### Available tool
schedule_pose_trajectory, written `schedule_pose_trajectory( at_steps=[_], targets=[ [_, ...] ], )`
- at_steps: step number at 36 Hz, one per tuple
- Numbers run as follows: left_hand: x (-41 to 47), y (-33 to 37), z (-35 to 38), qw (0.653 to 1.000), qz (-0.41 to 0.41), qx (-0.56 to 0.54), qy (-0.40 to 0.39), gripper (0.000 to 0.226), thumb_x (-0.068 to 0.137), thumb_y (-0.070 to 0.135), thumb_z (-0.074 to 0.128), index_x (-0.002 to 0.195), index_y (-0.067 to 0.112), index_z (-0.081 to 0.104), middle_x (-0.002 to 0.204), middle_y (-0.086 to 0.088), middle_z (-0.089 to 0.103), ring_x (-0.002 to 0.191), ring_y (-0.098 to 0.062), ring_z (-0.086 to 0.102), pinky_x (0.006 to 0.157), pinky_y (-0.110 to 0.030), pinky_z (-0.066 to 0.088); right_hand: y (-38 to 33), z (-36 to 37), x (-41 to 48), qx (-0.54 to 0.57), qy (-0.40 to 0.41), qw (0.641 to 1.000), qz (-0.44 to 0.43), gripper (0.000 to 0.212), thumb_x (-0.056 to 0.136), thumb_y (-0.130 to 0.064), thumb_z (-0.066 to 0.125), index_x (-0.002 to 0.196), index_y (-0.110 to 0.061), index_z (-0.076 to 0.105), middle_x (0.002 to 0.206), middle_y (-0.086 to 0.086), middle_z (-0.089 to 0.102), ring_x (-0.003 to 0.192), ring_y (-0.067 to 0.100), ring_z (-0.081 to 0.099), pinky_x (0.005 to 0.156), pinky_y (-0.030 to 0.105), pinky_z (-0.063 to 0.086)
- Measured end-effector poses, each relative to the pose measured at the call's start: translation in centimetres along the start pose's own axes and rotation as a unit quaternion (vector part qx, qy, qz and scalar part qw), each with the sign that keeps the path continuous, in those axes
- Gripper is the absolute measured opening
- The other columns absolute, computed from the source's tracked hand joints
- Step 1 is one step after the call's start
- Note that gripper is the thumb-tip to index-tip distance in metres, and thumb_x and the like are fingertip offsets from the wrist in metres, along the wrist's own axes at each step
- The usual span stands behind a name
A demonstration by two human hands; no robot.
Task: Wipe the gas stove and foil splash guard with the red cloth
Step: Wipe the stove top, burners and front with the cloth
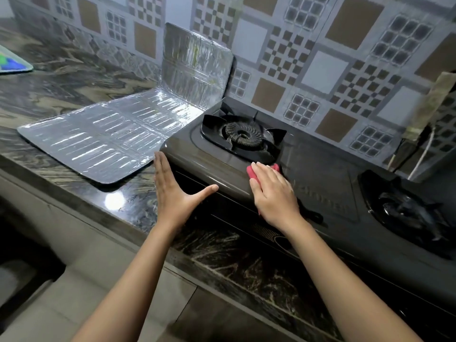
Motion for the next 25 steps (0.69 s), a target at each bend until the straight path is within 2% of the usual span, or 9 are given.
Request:
schedule_pose_trajectory(
  at_steps=[10,12,16,21,25],
  targets=[
    [1.7,-3.1,-1.1,0.996,-0.016,-0.080,0.024,0.104,0.068,0.060,0.068,0.147,0.037,0.005,0.155,0.013,0.017,0.142,-0.005,0.015,0.117,-0.034,0.018,-4.3,1.1,2.6,0.018,-0.028,0.997,-0.070,0.047,0.098,-0.035,0.033,0.144,-0.026,0.028,0.152,-0.009,0.026,0.141,0.010,0.018,0.114,0.029,0.008],
    [1.9,-3.7,-1.3,0.994,-0.015,-0.105,0.016,0.098,0.071,0.057,0.068,0.147,0.036,0.009,0.150,0.019,0.018,0.139,-0.001,0.017,0.115,-0.030,0.018,-5.3,1.5,3.4,0.019,-0.032,0.995,-0.088,0.047,0.098,-0.034,0.034,0.144,-0.026,0.028,0.152,-0.009,0.026,0.141,0.010,0.019,0.114,0.028,0.008],
    [2.2,-4.3,-1.4,0.994,0.005,-0.113,0.009,0.085,0.079,0.039,0.068,0.146,0.036,0.015,0.147,0.020,0.019,0.137,0.002,0.017,0.110,-0.022,0.016,-7.3,2.3,5.2,0.023,-0.037,0.993,-0.113,0.047,0.098,-0.033,0.034,0.144,-0.024,0.029,0.153,-0.007,0.027,0.141,0.011,0.020,0.113,0.029,0.010],
    [2.3,-5.1,-1.2,0.992,0.008,-0.127,0.008,0.083,0.073,0.056,0.061,0.140,0.048,0.013,0.144,0.026,0.019,0.134,0.008,0.019,0.108,-0.017,0.018,-9.2,3.4,7.6,0.039,-0.053,0.989,-0.132,0.047,0.098,-0.033,0.033,0.144,-0.023,0.029,0.152,-0.005,0.028,0.141,0.014,0.020,0.114,0.031,0.012],
    [2.4,-5.9,-1.0,0.991,0.012,-0.130,0.004,0.081,0.075,0.056,0.059,0.142,0.047,0.014,0.147,0.025,0.021,0.138,0.004,0.021,0.113,-0.028,0.021,-10.3,3.9,9.9,0.081,-0.077,0.984,-0.140,0.047,0.098,-0.031,0.035,0.143,-0.018,0.030,0.151,-0.001,0.030,0.140,0.017,0.024,0.114,0.031,0.015]
  ],
)
Point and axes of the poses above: each hand's wrist, its own x-axis towards the middle knuckle, its own z-axis out of the palm, y = z × x, the point moved 2 cm from there along x, towards the middle knuckle
